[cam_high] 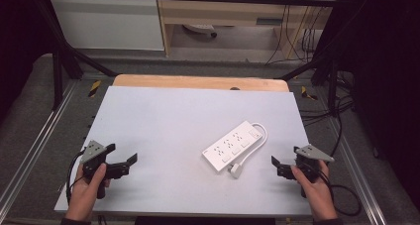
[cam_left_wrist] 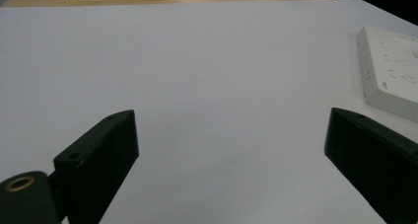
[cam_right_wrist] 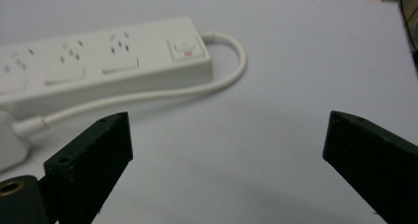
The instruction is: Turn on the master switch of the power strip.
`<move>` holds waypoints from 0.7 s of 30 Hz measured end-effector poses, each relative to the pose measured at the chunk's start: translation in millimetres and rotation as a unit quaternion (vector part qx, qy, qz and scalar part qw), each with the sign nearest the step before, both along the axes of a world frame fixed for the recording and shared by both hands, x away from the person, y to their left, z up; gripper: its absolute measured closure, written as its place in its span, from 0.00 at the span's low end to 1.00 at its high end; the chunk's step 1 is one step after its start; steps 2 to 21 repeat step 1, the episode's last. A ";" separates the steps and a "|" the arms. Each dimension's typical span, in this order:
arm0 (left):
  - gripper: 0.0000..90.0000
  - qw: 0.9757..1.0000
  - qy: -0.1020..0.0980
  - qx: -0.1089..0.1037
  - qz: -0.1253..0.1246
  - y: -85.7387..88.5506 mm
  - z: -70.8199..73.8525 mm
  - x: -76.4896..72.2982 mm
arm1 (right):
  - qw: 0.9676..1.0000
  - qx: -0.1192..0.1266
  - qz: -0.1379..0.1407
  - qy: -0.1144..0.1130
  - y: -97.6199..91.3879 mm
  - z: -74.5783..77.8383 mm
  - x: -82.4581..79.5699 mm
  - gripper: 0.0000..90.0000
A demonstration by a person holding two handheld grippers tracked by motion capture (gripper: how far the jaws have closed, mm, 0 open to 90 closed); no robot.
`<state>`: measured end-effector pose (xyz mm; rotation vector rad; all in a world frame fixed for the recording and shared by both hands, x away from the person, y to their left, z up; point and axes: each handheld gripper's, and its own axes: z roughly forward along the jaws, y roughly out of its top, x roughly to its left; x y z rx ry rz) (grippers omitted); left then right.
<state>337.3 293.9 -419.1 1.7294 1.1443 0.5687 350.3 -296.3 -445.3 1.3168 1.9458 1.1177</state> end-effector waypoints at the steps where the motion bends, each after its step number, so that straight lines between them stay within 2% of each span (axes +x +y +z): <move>1: 0.07 1.000 0.000 0.000 0.000 -0.2 0.0 0.1 | 1.000 -0.006 0.001 0.011 1.3 -3.5 2.0 0.05; 21: 0.07 1.000 0.000 0.000 0.000 -0.2 0.0 0.1 | 1.000 -0.006 0.001 0.011 1.3 -3.5 2.0 0.05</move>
